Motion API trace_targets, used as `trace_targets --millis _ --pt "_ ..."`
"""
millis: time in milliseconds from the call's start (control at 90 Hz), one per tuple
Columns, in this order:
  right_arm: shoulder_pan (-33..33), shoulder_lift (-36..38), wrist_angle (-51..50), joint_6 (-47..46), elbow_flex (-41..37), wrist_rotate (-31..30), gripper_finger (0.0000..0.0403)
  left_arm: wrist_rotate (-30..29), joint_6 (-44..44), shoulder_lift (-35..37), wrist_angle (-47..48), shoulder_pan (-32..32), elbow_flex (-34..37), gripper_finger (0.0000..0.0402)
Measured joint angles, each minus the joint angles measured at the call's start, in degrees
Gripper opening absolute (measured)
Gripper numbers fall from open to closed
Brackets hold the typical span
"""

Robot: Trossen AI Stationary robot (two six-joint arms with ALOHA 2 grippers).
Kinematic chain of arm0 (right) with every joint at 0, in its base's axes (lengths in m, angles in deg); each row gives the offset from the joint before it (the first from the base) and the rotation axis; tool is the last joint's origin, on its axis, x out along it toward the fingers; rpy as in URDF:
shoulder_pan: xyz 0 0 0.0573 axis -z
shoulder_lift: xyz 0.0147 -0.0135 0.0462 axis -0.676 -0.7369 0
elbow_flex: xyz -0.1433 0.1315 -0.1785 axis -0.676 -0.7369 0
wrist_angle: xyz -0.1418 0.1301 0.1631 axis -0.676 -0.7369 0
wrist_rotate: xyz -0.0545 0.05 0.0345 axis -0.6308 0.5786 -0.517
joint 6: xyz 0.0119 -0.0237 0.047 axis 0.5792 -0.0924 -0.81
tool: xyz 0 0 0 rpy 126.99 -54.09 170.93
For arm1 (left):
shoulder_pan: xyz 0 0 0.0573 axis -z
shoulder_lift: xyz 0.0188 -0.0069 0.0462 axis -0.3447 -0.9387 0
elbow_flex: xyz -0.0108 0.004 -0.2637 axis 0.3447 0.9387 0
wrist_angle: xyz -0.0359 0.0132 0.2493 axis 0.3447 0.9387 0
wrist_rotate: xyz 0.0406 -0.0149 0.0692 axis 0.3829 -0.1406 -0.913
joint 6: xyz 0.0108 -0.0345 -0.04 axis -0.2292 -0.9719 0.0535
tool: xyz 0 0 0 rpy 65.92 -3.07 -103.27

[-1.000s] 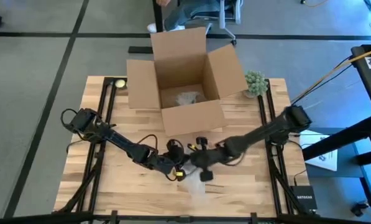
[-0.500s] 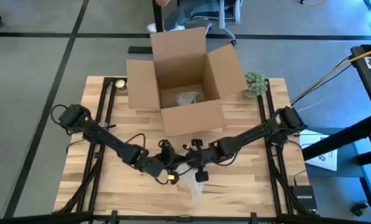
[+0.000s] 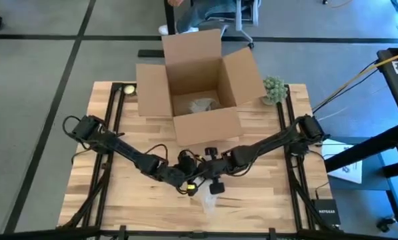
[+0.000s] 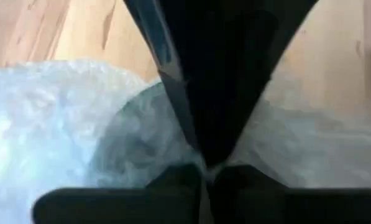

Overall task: Wrap mug
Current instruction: Wrap the white patterned mug with the transparent bubble wrap

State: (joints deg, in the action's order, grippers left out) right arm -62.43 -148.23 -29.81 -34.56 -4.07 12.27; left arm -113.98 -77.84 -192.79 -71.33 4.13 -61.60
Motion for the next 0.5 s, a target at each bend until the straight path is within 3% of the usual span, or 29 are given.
trace_targets --millis 167,278,400,500 --pt "0.07 0.73 -17.1 -1.07 11.8 -0.07 0.0001 -0.5 0.4 0.14 -0.01 0.41 -0.02 0.0" --pt "0.04 0.69 -24.03 -1.86 16.13 -5.34 0.0001 -1.08 1.29 0.08 0.19 0.59 0.05 0.0" --pt "0.17 0.71 -22.33 -1.24 13.86 -14.31 0.0001 -1.02 1.79 0.03 -1.57 0.63 0.08 0.0" --pt "0.08 0.61 -11.73 0.57 8.0 -11.89 0.0001 -1.03 2.16 0.01 -1.75 0.64 0.13 0.0"
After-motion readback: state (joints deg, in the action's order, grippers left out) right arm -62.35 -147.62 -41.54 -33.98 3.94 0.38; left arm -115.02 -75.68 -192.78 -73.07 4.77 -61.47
